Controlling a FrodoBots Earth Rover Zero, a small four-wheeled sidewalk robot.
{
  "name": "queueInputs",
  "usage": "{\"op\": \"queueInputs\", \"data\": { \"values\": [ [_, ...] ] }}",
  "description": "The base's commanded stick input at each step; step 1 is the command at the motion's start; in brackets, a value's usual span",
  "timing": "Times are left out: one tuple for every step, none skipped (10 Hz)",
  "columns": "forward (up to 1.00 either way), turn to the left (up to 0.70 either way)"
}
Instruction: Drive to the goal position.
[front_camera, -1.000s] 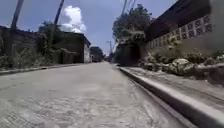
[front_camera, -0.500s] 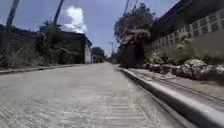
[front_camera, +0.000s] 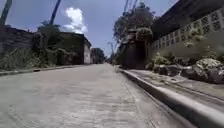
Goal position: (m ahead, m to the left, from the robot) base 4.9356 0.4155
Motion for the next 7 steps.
{"op": "queueInputs", "data": {
  "values": [
    [1.0,0.01],
    [1.0,0.01],
    [1.0,0.0],
    [1.0,0.0],
    [1.0,0.0],
    [1.0,0.0],
    [1.0,0.0]
  ]
}}
